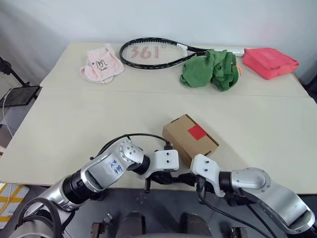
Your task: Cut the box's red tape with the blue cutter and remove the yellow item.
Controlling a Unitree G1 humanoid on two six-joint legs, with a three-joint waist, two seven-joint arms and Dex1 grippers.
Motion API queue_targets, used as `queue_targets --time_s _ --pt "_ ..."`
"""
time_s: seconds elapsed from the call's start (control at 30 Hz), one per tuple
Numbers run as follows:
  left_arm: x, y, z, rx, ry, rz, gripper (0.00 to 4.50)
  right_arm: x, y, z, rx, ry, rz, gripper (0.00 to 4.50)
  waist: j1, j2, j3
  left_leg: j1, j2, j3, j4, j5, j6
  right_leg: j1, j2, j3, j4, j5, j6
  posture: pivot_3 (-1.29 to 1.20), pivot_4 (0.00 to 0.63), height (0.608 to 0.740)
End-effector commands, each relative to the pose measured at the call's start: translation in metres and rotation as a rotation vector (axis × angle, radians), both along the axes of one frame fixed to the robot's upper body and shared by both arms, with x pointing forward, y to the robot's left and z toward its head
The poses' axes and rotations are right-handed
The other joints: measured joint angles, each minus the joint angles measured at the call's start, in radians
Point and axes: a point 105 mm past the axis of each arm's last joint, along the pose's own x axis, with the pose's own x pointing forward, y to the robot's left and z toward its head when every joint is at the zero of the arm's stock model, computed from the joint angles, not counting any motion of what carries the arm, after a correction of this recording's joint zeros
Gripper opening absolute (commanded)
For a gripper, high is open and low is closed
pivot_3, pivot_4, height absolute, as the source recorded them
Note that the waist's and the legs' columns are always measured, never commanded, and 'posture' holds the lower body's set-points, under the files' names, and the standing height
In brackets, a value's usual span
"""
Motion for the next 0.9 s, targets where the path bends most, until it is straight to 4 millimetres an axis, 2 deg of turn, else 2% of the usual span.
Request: queue_targets --time_s 0.03,0.13,0.2,0.3,0.43,0.5,0.57,0.63,0.7,0.8,0.9 --pt "-0.002 0.002 0.004 -0.007 -0.049 -0.047 0.47 -0.008 -0.001 0.008 0.036 0.016 0.011 0.03 0.0 0.0 0.0 0.0 0.0 0.0 0.0 0.0 0.0 0.0 0.0 0.0 0.0 0.0 0.0 0.0 0.15 0.74" --pt "-0.003 0.01 0.011 -0.052 -0.093 -0.096 0.47 -0.02 -0.005 0.03 0.127 0.057 0.024 0.03 0.0 0.0 0.0 -0.001 0.0 0.0 -0.001 0.0 0.0 -0.001 0.0 0.0 0.0 0.0 0.0 0.0 0.15 0.74" --pt "-0.005 0.016 0.022 -0.118 -0.16 -0.16 0.47 -0.038 -0.008 0.049 0.238 0.158 0.049 0.03 -0.001 0.001 0.001 -0.002 0.001 0.0 -0.001 -0.001 0.0 -0.001 0.0 0.0 -0.002 0.0 0.0 0.0 0.15 0.74" --pt "-0.01 0.025 0.039 -0.204 -0.245 -0.266 0.47 -0.053 -0.016 0.073 0.352 0.264 0.047 0.6 0.0 0.001 0.001 -0.003 0.003 0.0 -0.001 -0.002 -0.001 -0.001 0.001 -0.001 -0.004 0.0 0.0 0.0 0.15 0.74" --pt "-0.009 0.031 0.059 -0.27 -0.363 -0.361 0.47 -0.06 -0.026 0.099 0.404 0.388 0.002 1.75 0.006 0.001 0.001 -0.003 0.003 0.0 0.0 -0.003 0.001 0.001 0.001 -0.002 -0.006 0.001 -0.001 0.0 0.15 0.74" --pt "0.001 0.03 0.067 -0.255 -0.487 -0.378 0.47 -0.054 -0.033 0.111 0.411 0.425 -0.086 2.36 0.005 0.001 0.001 -0.003 0.003 0.001 0.0 -0.004 0.001 0.001 0.001 -0.002 -0.008 0.002 0.0 0.0 0.15 0.74" --pt "0.004 0.026 0.077 -0.295 -0.513 -0.388 0.47 -0.05 -0.039 0.123 0.39 0.451 -0.12 2.99 0.005 0.001 0.002 -0.003 0.004 0.001 0.001 -0.004 0.001 0.001 0.002 -0.002 -0.009 0.002 0.0 0.0 0.15 0.74" --pt "0.005 0.02 0.089 -0.321 -0.522 -0.42 0.47 -0.037 -0.048 0.141 0.379 0.407 -0.151 3.73 0.005 0.0 0.002 -0.003 0.004 0.002 0.0 -0.004 0.001 0.001 0.003 -0.001 -0.009 0.003 0.0 0.0 0.15 0.74" --pt "0.01 0.017 0.093 -0.307 -0.549 -0.437 0.47 -0.028 -0.052 0.15 0.379 0.381 -0.172 4.34 0.004 0.0 0.002 -0.004 0.005 0.002 0.001 -0.004 0.001 0.0 0.004 -0.001 -0.01 0.004 0.0 0.0 0.15 0.74" --pt "0.018 0.012 0.094 -0.289 -0.559 -0.447 0.47 -0.013 -0.053 0.147 0.405 0.377 -0.232 4.43 0.004 0.0 0.002 -0.004 0.007 0.002 0.001 -0.004 0.0 0.0 0.006 -0.001 -0.011 0.004 0.0 0.0 0.15 0.74" --pt "0.024 0.005 0.092 -0.284 -0.569 -0.459 0.47 0.002 -0.044 0.138 0.465 0.387 -0.273 4.43 0.0 -0.002 0.003 -0.006 0.007 0.002 0.001 -0.005 0.0 -0.001 0.007 -0.002 -0.012 0.004 0.0 0.0 0.15 0.74"
